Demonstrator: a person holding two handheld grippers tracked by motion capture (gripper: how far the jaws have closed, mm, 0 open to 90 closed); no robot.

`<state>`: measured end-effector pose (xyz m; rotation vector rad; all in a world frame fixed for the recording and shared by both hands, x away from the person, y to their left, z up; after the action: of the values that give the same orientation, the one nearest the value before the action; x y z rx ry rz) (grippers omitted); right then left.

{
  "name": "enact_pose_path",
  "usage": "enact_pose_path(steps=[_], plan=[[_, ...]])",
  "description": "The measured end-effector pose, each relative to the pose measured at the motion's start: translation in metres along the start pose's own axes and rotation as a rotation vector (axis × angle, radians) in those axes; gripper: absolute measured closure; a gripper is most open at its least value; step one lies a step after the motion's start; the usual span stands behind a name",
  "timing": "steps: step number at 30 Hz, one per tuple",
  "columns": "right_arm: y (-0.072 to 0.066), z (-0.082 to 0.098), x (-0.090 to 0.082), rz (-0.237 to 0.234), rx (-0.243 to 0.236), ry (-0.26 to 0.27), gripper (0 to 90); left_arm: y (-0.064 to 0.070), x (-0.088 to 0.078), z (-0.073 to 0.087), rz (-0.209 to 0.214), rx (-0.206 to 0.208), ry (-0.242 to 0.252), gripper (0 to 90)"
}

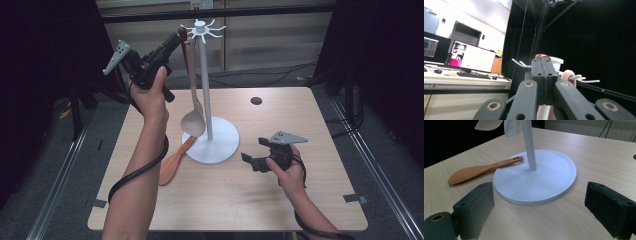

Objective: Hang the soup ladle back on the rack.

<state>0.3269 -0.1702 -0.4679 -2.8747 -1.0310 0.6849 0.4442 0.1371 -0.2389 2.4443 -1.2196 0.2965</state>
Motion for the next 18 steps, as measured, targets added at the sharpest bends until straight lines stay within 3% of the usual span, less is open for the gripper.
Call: enact_pose_path(steps=[18], plan=[[0.0015, 0.0010, 0.0006, 0.000, 0.002, -0.004, 8.8, -0.0070, -0.0016, 0.0016, 0.000, -0.013, -0.005, 90.0]])
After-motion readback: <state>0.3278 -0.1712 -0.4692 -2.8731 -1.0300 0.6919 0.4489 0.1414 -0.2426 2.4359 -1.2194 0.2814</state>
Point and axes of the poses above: each handheld gripper's, and its own axes: x roughly forward along the jaws, z roughly out of its underside, y roughly to its right, the point moved 3 cm from there along x, roughly forward along the jaws, and after that the axes turned 1 degree about z, right-handed, at the moved point
